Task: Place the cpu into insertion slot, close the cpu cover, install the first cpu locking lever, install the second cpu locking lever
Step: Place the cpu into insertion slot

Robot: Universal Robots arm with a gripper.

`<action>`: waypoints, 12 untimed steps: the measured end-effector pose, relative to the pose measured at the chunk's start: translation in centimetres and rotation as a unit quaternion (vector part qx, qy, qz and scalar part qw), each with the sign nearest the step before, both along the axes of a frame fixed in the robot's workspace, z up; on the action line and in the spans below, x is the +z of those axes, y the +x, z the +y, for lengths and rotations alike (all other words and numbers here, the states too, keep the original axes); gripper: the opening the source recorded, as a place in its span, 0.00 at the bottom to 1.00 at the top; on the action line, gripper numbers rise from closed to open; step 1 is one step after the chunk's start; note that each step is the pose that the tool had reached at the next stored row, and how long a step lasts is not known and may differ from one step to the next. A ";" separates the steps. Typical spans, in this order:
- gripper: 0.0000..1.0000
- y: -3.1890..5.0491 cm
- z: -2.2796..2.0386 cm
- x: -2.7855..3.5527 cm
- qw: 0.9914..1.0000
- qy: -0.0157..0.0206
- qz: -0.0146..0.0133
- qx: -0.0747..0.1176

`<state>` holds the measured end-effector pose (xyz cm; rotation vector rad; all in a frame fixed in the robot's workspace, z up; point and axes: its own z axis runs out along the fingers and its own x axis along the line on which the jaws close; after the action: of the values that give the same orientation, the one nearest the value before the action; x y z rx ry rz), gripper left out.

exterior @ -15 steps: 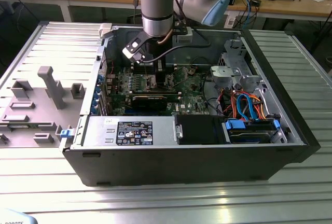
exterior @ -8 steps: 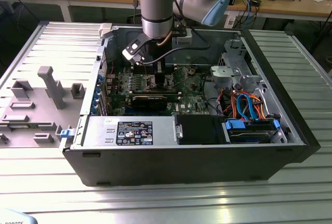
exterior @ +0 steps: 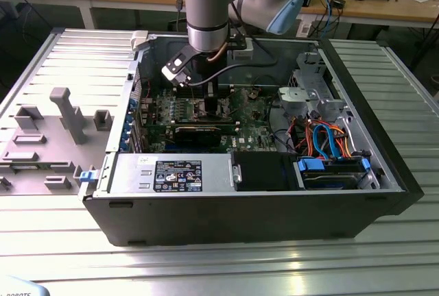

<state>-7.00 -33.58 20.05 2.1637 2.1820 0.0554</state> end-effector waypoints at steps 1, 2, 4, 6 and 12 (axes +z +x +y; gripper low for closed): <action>0.54 0.00 0.02 -0.06 1.000 0.000 0.001 0.000; 0.54 0.00 0.03 -0.11 1.000 0.000 0.001 0.000; 0.54 -0.01 0.08 -0.19 1.000 0.000 0.002 0.000; 0.54 0.10 0.18 -0.49 1.000 0.000 0.004 -0.002; 0.62 0.05 0.19 -0.33 1.000 0.002 0.004 -0.002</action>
<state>-6.95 -33.39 19.72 2.1743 2.1827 0.0506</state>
